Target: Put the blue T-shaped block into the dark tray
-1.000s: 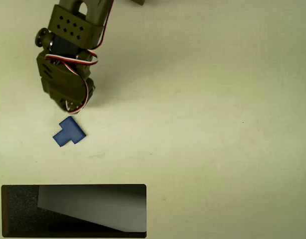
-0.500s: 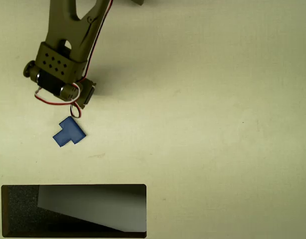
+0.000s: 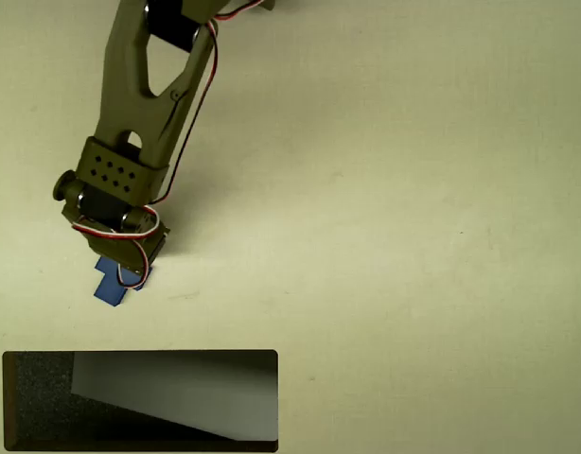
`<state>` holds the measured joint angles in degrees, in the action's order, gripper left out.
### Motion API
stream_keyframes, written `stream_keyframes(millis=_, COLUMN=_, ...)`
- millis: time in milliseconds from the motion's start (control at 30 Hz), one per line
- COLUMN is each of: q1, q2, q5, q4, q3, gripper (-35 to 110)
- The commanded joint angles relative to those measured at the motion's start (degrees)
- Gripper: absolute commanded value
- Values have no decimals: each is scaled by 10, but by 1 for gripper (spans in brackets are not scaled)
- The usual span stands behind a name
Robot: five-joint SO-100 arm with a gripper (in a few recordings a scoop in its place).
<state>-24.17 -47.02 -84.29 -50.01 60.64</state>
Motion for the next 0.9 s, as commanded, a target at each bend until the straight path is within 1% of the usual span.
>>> stream_keyframes(millis=0, q1=-2, q2=6, q5=-3, q4=16, q3=-40, gripper=0)
stream_keyframes(millis=233, q1=-7, q2=47, q5=-11, q4=44, q3=-95, gripper=0)
stream_keyframes(millis=467, q1=-58, q2=16, q5=-76, q4=36, q3=-26, gripper=0)
stream_keyframes(millis=633, q1=-99, q2=47, q5=-106, q4=81, q3=-46, gripper=0)
stream_keyframes(millis=733, q1=-103, q2=69, q5=-107, q4=95, q3=-76, gripper=0)
stream_keyframes(millis=867, q1=-92, q2=98, q5=-93, q4=140, q3=-104, gripper=0)
